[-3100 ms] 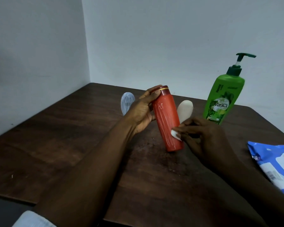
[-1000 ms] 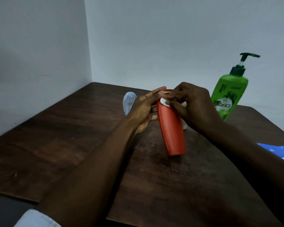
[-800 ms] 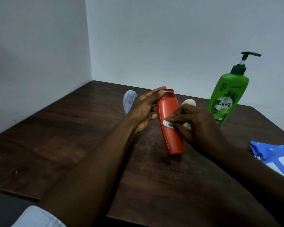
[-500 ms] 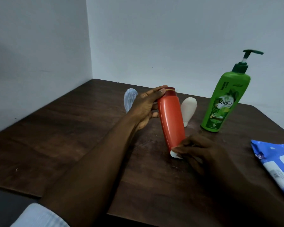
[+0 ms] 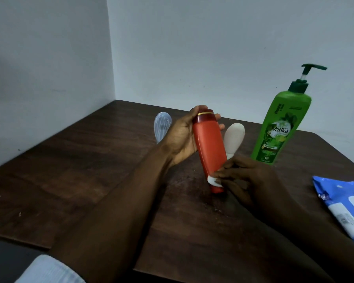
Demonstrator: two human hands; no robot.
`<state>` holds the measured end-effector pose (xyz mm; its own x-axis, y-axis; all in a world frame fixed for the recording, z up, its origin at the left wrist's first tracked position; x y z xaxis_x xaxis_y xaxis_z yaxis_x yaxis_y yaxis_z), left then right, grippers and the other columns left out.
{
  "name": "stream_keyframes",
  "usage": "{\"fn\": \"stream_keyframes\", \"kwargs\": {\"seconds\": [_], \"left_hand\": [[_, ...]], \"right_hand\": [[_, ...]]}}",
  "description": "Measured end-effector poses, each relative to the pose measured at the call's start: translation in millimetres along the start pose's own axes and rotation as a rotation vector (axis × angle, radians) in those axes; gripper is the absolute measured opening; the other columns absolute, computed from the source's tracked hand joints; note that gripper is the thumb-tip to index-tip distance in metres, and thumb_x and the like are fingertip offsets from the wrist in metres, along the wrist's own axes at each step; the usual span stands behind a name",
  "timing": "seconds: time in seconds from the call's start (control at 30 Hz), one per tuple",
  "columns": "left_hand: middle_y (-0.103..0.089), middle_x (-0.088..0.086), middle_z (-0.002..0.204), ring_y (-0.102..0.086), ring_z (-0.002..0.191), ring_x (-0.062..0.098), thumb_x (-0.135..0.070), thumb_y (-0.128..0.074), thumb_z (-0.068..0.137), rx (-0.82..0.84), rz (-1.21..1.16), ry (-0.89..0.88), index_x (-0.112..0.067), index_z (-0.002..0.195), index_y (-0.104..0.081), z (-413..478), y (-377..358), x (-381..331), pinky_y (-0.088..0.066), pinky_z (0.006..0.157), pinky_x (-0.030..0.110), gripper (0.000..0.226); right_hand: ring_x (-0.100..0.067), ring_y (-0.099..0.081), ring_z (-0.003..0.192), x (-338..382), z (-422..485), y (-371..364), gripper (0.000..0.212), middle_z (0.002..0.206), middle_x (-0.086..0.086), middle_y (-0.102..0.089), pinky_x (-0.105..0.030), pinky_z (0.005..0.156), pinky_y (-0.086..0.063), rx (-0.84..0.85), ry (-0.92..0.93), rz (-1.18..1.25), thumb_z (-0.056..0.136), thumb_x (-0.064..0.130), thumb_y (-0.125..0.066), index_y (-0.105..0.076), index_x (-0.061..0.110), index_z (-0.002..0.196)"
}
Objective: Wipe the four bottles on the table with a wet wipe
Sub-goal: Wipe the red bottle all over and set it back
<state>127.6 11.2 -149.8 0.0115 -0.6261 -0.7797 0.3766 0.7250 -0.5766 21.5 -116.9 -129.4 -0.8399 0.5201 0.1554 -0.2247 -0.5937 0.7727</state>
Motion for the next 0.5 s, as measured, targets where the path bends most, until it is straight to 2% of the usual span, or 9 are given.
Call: {"fn": "stream_keyframes", "kwargs": {"seconds": [0.13,0.2,0.27,0.37,0.5], "left_hand": [[-0.064,0.012,0.116,-0.063,0.108,0.032,-0.039,-0.034,0.107,-0.026,-0.012,-0.004,-0.017,0.12,-0.056,0.2,2.8,-0.9,-0.053,0.092,0.044,0.033],[-0.064,0.012,0.115,-0.064,0.106,0.029,-0.038,-0.034,0.107,-0.03,-0.022,-0.001,-0.016,0.123,-0.055,-0.9,2.5,-1.9,-0.053,0.096,0.043,0.034],[-0.067,0.01,0.111,-0.066,0.101,0.023,-0.037,-0.034,0.106,-0.036,-0.031,0.005,-0.017,0.122,-0.057,-1.7,2.0,-2.0,-0.055,0.092,0.039,0.034],[-0.069,0.008,0.107,-0.07,0.096,0.021,-0.035,-0.034,0.106,-0.043,-0.069,0.009,-0.015,0.119,-0.058,-1.5,2.5,-1.7,-0.059,0.085,0.036,0.034],[-0.07,0.01,0.111,-0.07,0.102,0.022,-0.034,-0.03,0.108,-0.024,-0.11,-0.004,-0.011,0.123,-0.056,-3.2,1.2,-3.8,-0.053,0.096,0.037,0.038]], "right_hand": [[-0.006,-0.066,0.087,-2.7,31.8,1.8,0.019,0.099,0.004,-0.071,-0.02,0.081,-0.052,0.014,0.0,0.025,0.087,0.022,-0.076,-0.08,0.016,0.105],[-0.009,-0.066,0.085,-3.4,49.0,1.6,0.018,0.096,0.001,-0.071,-0.026,0.079,-0.053,-0.001,-0.003,0.023,0.088,0.026,-0.076,-0.08,0.016,0.103],[-0.013,-0.065,0.082,-4.7,68.1,5.7,0.022,0.092,-0.001,-0.07,-0.036,0.076,-0.054,-0.042,-0.006,0.006,0.087,0.032,-0.073,-0.081,0.014,0.097],[-0.012,-0.064,0.078,-6.1,94.5,12.5,0.023,0.088,-0.003,-0.07,-0.036,0.074,-0.055,-0.105,-0.018,0.012,0.084,0.032,-0.072,-0.081,0.013,0.094],[-0.01,-0.066,0.081,-7.5,112.9,11.8,0.02,0.089,-0.002,-0.072,-0.031,0.077,-0.054,-0.128,-0.034,0.02,0.086,0.028,-0.076,-0.081,0.016,0.101]]}}
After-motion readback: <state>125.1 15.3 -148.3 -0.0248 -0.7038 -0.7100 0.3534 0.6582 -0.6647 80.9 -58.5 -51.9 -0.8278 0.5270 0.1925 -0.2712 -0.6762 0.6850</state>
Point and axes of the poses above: each hand's wrist, its own z-axis towards the middle knuckle, its own y-axis out of the back of the hand, x = y × z, the point moved 9 cm from there along z, towards the middle knuckle
